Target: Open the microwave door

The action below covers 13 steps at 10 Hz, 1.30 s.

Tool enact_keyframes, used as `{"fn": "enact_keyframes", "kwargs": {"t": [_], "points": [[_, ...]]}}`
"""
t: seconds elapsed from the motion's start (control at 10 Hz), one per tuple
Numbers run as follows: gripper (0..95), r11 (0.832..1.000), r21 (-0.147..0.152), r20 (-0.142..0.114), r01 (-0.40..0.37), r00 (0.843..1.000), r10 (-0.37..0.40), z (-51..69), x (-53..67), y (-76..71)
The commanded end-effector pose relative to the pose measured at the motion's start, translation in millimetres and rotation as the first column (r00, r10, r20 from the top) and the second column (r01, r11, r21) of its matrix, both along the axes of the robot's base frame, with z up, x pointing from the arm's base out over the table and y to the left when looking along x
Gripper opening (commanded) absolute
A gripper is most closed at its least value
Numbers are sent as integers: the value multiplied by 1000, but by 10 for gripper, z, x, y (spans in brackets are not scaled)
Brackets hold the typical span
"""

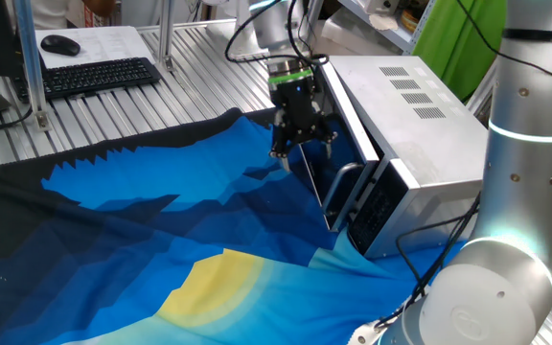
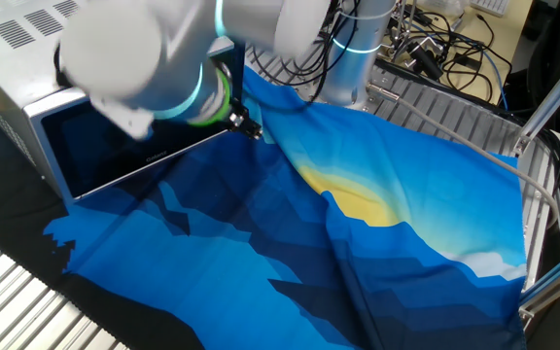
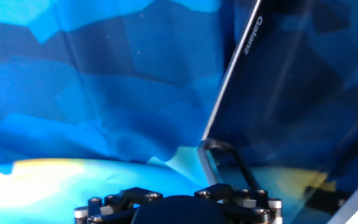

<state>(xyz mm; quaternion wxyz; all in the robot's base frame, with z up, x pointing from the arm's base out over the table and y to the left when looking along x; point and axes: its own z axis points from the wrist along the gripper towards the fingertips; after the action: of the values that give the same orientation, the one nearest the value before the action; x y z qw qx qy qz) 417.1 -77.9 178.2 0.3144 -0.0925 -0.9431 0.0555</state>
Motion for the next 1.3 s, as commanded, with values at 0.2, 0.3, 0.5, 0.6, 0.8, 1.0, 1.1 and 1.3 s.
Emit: {"fn": "enact_keyframes", "kwargs": {"t": [0.2, 0.3, 0.5, 0.6, 0.8, 1.0, 1.1, 1.3], "points": [[760, 1000, -19, 8, 11, 1000, -11, 58, -56, 70], [950, 999, -43, -9, 5, 1000, -5, 105, -109, 72], [950, 999, -42, -18, 2, 1000, -3, 201, -188, 5], [950, 999, -40, -24, 3, 1000, -4, 249, -218, -26], [950, 999, -31, -31, 12, 999, -13, 341, -276, -85], [950, 999, -34, -38, 21, 999, -22, 405, -320, -131], [950, 999, -36, -40, 20, 999, -22, 452, -354, -170], [950, 999, -32, -45, 22, 999, -23, 529, -416, -239]]}}
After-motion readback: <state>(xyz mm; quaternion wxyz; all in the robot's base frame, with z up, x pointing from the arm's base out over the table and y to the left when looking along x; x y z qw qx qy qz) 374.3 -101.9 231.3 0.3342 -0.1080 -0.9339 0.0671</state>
